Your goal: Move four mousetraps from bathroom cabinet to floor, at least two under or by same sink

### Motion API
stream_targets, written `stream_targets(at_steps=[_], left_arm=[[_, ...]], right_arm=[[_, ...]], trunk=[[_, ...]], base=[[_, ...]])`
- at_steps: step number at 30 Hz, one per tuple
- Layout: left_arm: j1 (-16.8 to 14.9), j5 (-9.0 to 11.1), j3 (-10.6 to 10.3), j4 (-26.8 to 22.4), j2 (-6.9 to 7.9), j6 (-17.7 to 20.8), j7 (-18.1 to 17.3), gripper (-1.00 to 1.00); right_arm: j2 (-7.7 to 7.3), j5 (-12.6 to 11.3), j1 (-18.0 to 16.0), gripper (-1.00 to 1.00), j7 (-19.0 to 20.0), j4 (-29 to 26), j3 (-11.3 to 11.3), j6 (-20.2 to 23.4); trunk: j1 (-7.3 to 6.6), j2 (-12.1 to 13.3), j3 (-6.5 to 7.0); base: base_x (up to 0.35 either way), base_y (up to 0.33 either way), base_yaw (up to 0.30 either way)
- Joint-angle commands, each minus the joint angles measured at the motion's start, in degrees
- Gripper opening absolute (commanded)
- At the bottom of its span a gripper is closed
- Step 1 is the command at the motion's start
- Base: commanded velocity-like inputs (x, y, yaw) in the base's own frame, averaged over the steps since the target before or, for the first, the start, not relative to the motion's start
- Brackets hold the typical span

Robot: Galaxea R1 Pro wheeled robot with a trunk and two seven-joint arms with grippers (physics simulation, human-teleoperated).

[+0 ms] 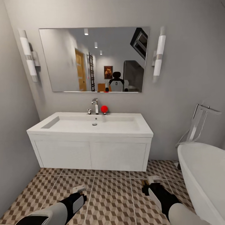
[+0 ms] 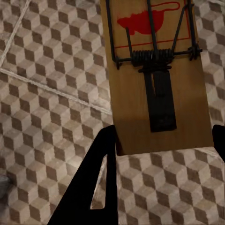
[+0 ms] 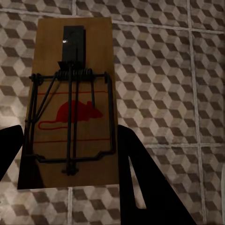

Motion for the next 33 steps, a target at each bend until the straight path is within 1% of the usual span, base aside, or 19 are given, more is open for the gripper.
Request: stream_targets(at_steps=[1,2,3,6,10,12,15,21,28,33], left_arm=[[0.0,-0.9,0.1,0.0,0.00,0.3,0.3,-1.00],[0.0,-2.1,0.1,0.0,0.04,0.3,0.3,-1.00],[0.0,-2.9,0.1,0.0,0.06,0.3,0.2,-1.00],[0.0,-4.0,0.2,0.0,0.01,0.2,-0.9,-1.00],[0.0,-4.3,0.2,0.0,-0.16,0.2,-5.0,-1.00],[0.0,-4.2,0.2,0.0,-0.33,0.2,-8.0,-1.00],[0.0,-4.1,0.3,0.0,-0.36,0.3,-10.2,-1.00],[0.0,-3.9,0.4,0.0,-0.30,0.4,-10.9,-1.00],[0.0,-3.8,0.4,0.0,-0.18,0.4,-10.9,-1.00],[0.0,-3.7,0.4,0.0,-0.07,0.6,-10.9,-1.00]], right_arm=[[-0.20,-1.0,0.0,-1.00,-0.4,-0.1,0.5,0.2],[-0.38,-1.2,0.0,-1.00,-0.3,-0.1,0.5,0.3],[-0.46,-1.4,0.0,-1.00,-0.2,-0.1,0.5,0.3],[-0.50,-1.6,0.0,-1.00,-0.1,-0.1,0.5,0.3],[-0.49,-1.7,0.0,-1.00,0.0,0.0,0.5,0.3],[-0.45,-1.8,0.0,-1.00,0.0,0.2,0.5,0.3],[-0.37,-1.8,0.0,-1.00,0.0,0.4,0.5,0.3],[-0.12,-1.8,0.0,-1.00,0.0,0.6,0.6,0.3],[-0.26,-1.8,0.0,-1.00,0.0,0.7,0.6,0.3],[-0.48,-1.6,0.0,-1.00,0.1,2.5,0.6,0.2]], trunk=[[0.00,0.0,-0.06],[0.00,0.0,-0.06],[0.00,0.0,-0.06],[0.00,0.0,-0.06],[0.00,0.0,-0.06],[0.00,0.0,-0.06],[0.00,0.0,-0.06],[0.00,0.0,-0.06],[1.53,-2.8,-1.32],[2.63,-4.8,-2.22]], base=[[0.003,0.000,0.000],[0.002,0.000,0.000],[0.001,0.000,0.000],[0.000,0.000,0.000],[0.000,0.000,0.000],[0.000,0.000,0.000],[0.000,0.000,0.000],[0.000,0.000,0.000],[0.000,0.000,0.000],[0.000,0.000,0.000]])
